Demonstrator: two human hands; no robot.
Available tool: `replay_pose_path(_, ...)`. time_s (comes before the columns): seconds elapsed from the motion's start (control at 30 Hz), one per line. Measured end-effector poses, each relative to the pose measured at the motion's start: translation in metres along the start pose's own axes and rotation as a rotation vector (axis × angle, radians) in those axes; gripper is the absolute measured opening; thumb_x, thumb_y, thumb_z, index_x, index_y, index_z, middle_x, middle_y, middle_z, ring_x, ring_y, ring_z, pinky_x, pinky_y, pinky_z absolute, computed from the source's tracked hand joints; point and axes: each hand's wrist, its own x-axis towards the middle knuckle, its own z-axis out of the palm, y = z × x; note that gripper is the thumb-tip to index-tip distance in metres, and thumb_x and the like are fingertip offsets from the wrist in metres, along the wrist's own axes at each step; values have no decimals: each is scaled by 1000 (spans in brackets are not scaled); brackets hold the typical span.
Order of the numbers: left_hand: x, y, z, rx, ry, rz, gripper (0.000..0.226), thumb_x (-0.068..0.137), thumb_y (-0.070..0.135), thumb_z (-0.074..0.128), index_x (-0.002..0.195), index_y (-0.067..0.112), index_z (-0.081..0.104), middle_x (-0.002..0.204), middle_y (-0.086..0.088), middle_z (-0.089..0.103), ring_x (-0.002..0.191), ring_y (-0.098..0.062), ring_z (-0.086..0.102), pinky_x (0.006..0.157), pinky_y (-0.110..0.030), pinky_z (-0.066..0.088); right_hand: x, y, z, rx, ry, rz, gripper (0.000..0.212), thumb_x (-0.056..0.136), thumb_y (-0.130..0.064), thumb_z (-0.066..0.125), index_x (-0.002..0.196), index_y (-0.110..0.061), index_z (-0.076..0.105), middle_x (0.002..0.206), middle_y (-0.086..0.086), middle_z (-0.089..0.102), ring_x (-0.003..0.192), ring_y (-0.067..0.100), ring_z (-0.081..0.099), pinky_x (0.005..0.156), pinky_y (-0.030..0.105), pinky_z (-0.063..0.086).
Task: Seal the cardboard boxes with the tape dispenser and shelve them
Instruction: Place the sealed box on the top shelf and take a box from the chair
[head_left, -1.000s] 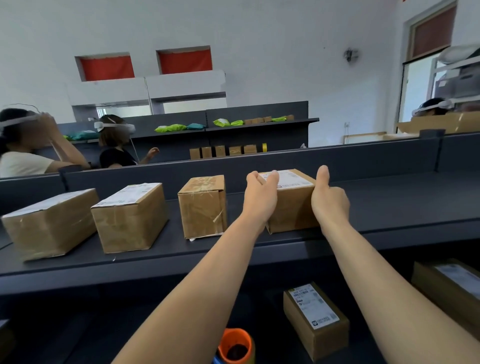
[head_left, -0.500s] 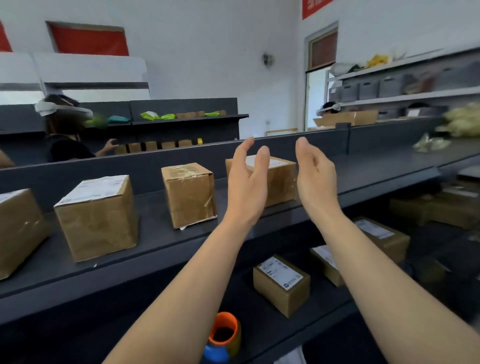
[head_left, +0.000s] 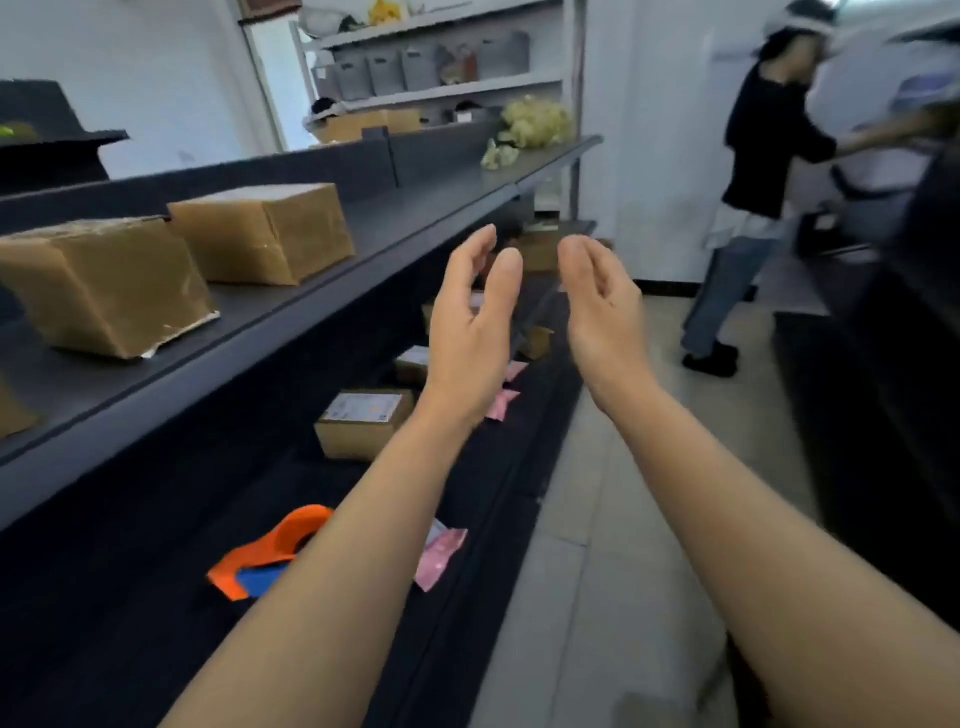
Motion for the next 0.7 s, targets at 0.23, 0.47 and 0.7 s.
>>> replay_pose_path(0.23,-56,-12,101,-135,-257,-105,43,100,31,44,139,14,43,138,3,49,125,-2,45,100,-12,39,-43,22,-127,-151,272,105,56,95,-44,50,136,-6,48,129,0,56,119,11,51,105,27,40)
replay_pose_path(0.47,-124,-22,211,-224,-457,-238,40,100,27,46,136,11,46,137,-2,51,127,-7,46,101,-11,36,-98,42,-254,-319,465,255,58,95,-46,49,140,-11,45,139,2,52,128,10,47,108,27,38)
replay_pose_path(0.7,-196,-49,315,-198,-580,-425,42,100,31,46,138,13,44,139,-2,50,128,-8,45,103,-17,37,-144,89,-362,-368,516,453,61,95,-46,49,143,-10,41,143,4,48,130,12,45,103,20,36)
